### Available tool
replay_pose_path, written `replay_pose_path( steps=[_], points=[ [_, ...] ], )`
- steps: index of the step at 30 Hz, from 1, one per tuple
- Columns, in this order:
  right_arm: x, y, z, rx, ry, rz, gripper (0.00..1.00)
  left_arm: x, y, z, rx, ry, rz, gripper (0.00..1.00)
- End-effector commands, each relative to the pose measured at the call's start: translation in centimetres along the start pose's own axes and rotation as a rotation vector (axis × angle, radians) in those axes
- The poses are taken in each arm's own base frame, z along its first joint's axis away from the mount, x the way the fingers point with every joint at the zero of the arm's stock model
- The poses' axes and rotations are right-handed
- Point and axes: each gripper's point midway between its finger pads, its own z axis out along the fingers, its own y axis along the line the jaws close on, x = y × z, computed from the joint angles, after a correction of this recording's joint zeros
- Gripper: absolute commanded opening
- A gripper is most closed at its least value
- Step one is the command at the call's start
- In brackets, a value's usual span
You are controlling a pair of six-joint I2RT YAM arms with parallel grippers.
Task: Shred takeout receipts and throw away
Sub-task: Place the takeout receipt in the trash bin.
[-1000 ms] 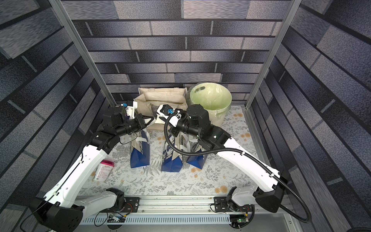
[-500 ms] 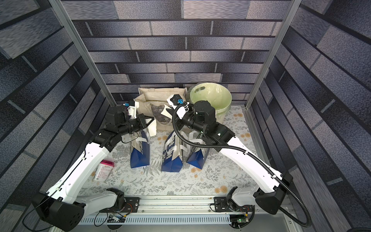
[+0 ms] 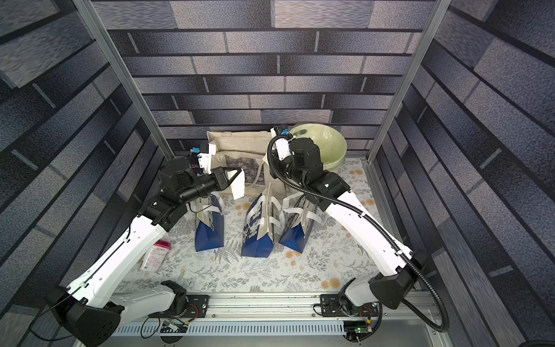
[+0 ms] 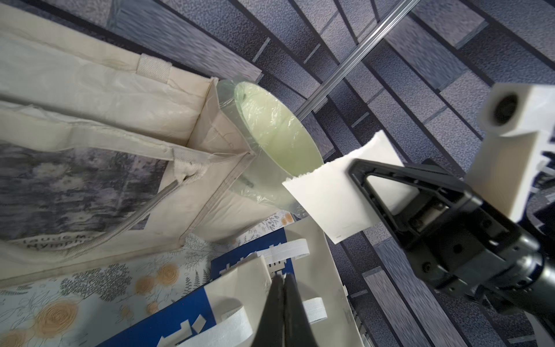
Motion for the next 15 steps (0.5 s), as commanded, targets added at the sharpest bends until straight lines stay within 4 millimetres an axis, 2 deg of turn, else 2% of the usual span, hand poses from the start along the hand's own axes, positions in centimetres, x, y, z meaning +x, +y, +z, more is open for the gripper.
replay_pose_path(
  steps=[1, 4, 7, 11, 15],
  points=[
    [-0.2, -4.9, 0.0, 0.187, 0.035, 0.059, 0.00, -3.4, -3.7, -0.1, 0.098, -0.117, 0.105, 0.00],
    [-0.6, -9.7, 0.8, 0.318, 0.028, 0.085, 0.00, -3.5, -4.6, 0.6, 0.130, -0.122, 0.115, 0.00],
    [-0.1, -14.6, 1.9, 0.470, 0.036, 0.102, 0.00, -3.4, -4.8, 1.2, 0.135, -0.114, 0.113, 0.00],
    [0.7, -18.9, 4.1, 0.565, 0.068, 0.126, 0.00, -2.9, -3.9, 1.6, 0.089, -0.091, 0.091, 0.00],
    [3.2, -22.0, 6.8, 0.608, 0.160, 0.138, 0.04, -2.7, -3.3, 1.3, 0.057, -0.102, 0.074, 0.00]
  ],
)
